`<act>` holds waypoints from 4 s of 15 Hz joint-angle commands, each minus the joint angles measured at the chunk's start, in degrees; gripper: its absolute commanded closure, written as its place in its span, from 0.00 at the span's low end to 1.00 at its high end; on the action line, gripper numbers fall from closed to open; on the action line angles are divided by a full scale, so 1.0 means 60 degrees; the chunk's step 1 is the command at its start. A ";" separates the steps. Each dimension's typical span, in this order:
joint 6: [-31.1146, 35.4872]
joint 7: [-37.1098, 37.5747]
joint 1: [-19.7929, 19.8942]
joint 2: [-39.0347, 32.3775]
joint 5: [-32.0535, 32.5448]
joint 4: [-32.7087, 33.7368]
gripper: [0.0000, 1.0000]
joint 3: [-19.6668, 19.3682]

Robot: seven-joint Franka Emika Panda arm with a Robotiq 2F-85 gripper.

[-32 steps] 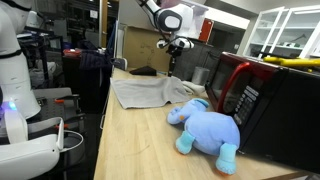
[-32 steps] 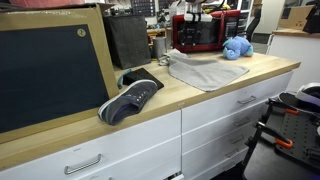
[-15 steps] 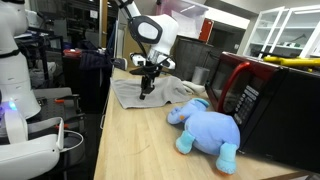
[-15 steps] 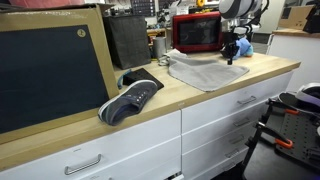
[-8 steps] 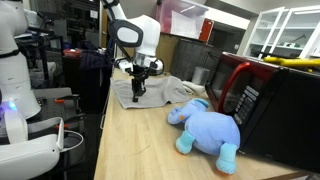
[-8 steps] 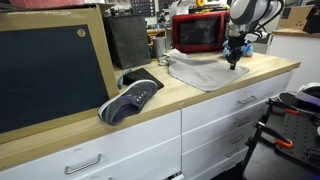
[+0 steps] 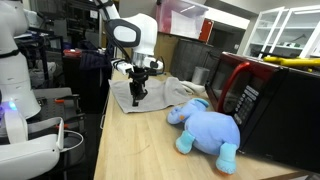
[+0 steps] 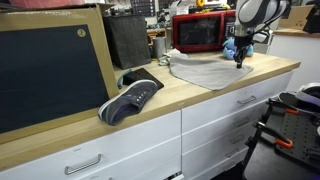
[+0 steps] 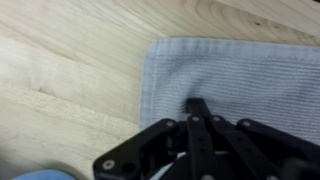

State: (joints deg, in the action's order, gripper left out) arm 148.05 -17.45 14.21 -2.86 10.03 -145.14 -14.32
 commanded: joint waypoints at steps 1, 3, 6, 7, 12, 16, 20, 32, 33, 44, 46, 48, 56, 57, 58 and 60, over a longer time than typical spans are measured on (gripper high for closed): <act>-0.0997 0.0384 0.0128 0.0304 0.0976 0.0185 1.00 -0.0231; -0.1648 0.0297 0.0168 0.0460 0.1189 0.0298 1.00 -0.0280; -0.2608 0.0122 0.0216 0.0651 0.1137 0.0582 1.00 -0.0284; -0.2652 -0.0027 0.0214 0.0733 0.0718 0.0620 1.00 -0.0267; -0.1403 -0.0108 -0.0135 0.0720 -0.1806 0.0257 1.00 0.0056; 0.0200 0.0125 -0.0224 0.0212 -0.1353 -0.0283 1.00 0.0186; 0.1257 0.0417 -0.0115 -0.0235 -0.0329 -0.0455 1.00 0.0066; -0.1171 0.1169 0.0138 0.0316 0.2374 -0.0022 1.00 -0.0342; -0.1526 0.1043 0.0117 0.0409 0.2161 0.0049 1.00 -0.0294; -0.3482 0.1209 -0.1033 0.0986 -0.3798 0.2509 0.29 0.0872; -0.2817 0.2318 -0.1401 0.0803 -0.4201 0.2746 0.16 0.1303; -0.1830 0.3609 -0.1765 0.0570 -0.4075 0.2875 0.01 0.1759; 0.1418 0.8122 -0.2716 -0.0871 -0.1705 0.3283 0.00 0.2349; 0.1794 0.8874 -0.2848 -0.1125 -0.1157 0.3359 0.00 0.2189; 0.2215 0.9748 -0.3027 -0.1406 -0.0529 0.3425 0.00 0.1934; 0.2627 1.1335 -0.3518 -0.1900 0.0492 0.3582 0.00 0.1171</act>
State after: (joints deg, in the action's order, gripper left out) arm 160.52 39.42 -3.00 -9.69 6.24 -126.41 -1.70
